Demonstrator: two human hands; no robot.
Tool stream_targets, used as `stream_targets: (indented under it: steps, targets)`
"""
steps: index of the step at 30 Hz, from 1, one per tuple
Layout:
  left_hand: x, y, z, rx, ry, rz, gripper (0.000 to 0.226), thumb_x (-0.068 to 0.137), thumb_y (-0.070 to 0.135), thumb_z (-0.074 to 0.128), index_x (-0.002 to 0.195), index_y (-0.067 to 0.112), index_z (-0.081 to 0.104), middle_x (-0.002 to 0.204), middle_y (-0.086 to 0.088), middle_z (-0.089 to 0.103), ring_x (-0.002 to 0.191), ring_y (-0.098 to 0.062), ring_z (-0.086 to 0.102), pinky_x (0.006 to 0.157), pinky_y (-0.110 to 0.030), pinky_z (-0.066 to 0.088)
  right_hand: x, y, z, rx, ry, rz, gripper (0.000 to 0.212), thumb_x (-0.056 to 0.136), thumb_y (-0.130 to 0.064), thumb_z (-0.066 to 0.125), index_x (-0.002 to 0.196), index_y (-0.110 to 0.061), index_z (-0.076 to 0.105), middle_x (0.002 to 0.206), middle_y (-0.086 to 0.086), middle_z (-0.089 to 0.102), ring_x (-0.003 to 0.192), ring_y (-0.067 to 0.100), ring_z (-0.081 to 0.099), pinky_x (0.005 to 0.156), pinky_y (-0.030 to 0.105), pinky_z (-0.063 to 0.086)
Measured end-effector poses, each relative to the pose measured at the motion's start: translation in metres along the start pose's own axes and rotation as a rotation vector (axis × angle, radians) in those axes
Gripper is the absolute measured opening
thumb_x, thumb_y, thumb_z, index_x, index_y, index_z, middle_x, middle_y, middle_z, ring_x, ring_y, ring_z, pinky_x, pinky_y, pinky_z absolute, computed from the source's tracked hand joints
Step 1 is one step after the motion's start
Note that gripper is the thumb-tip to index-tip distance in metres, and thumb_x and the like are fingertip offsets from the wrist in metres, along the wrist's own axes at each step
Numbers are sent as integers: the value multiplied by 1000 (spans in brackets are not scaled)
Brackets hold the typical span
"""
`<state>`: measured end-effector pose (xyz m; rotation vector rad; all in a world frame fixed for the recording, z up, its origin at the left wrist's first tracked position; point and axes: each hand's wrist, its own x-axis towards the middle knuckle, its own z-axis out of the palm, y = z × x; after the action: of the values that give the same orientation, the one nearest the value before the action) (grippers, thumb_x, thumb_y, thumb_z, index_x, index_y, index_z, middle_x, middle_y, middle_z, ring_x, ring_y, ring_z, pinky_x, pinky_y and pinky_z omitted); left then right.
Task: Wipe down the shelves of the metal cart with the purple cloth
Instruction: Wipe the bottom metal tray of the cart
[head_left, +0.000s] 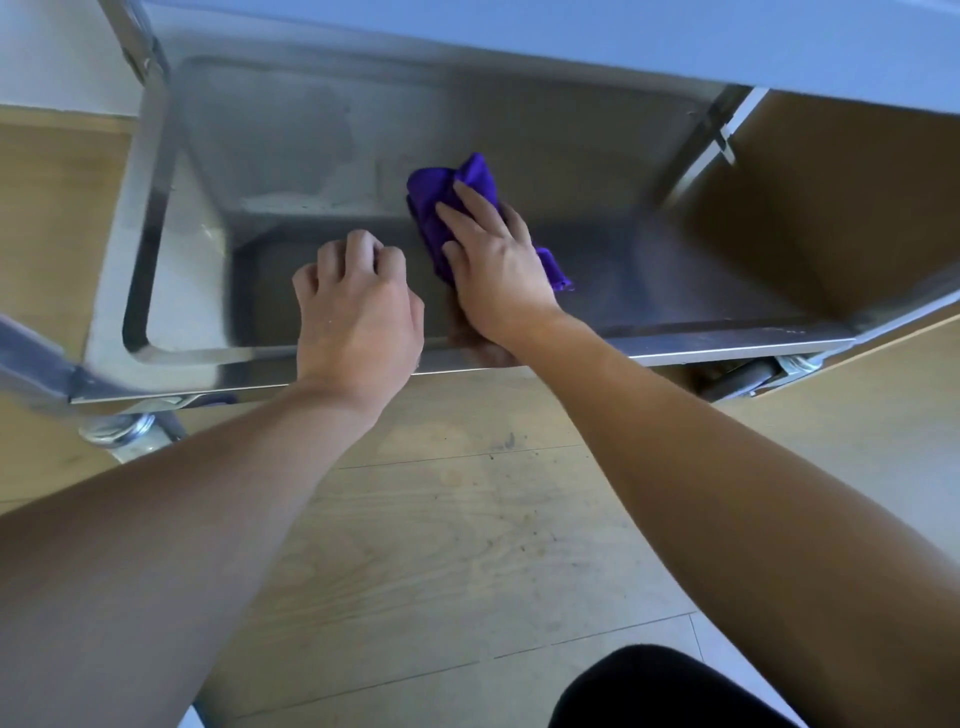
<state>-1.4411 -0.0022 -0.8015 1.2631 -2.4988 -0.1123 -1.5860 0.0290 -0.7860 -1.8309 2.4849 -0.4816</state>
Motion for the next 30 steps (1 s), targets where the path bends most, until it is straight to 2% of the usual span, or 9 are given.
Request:
stream_targets:
  steps: [4,8,12,15,19,22,24,27,30]
  targets:
    - [2,-4,-6,-81,-20,12,19,90,16,50,100,6,63,114,-12,54,107,-35,49,89,-48,38,6,48,-3,26,62,26,39,99,-19,43,137,-18,52,152,6,38,135,30,39,113,32,25]
    - [1,-16,-9,-117,-19,68,21,91,18,46,96,10,65,111,-6,58,105,-30,52,91,-44,39,13,110,-19,17,127,276,40,96,-24,42,135,-22,52,152,4,38,136,30,39,111,33,29]
    - [-4,-19,-5,-130,14,75,23,91,16,44,96,10,66,112,-6,59,108,-29,52,93,-44,39,32,103,-10,55,156,383,40,94,-21,43,133,-21,54,152,2,39,135,30,39,111,29,26]
    - [-4,-16,-3,-127,17,71,25,90,17,44,101,8,66,112,-7,58,110,-30,52,93,-45,39,58,51,15,60,118,202,41,95,-22,43,134,-21,53,152,3,39,136,28,38,109,27,25]
    - [-4,-17,-4,-127,-4,58,27,90,21,40,102,11,62,112,-5,57,111,-29,50,94,-44,40,85,-27,32,201,-80,-267,40,94,-17,46,132,-15,57,148,7,43,134,27,42,112,27,24]
    - [-4,-17,-5,-142,6,63,34,90,23,33,102,12,62,113,-4,56,111,-26,50,95,-42,39,90,-25,27,203,-156,-369,38,99,-17,45,136,-17,53,151,1,39,137,21,38,111,21,21]
    - [-5,-16,-6,-165,5,63,34,89,22,34,101,11,64,112,-4,57,110,-27,51,94,-42,39,95,0,22,172,-93,-267,39,100,-18,43,137,-18,52,153,2,37,138,21,38,112,24,23]
    - [-6,-14,-6,-140,-1,76,28,91,20,41,102,9,64,112,-6,58,109,-29,51,93,-45,41,100,41,17,146,38,37,39,99,-20,43,137,-20,52,155,2,34,139,23,37,113,26,26]
    - [-5,-11,-5,-81,-21,83,27,93,22,40,102,10,62,111,-7,56,106,-31,50,90,-46,42,104,45,19,152,61,187,41,97,-21,43,137,-22,52,154,1,34,139,24,35,113,26,25]
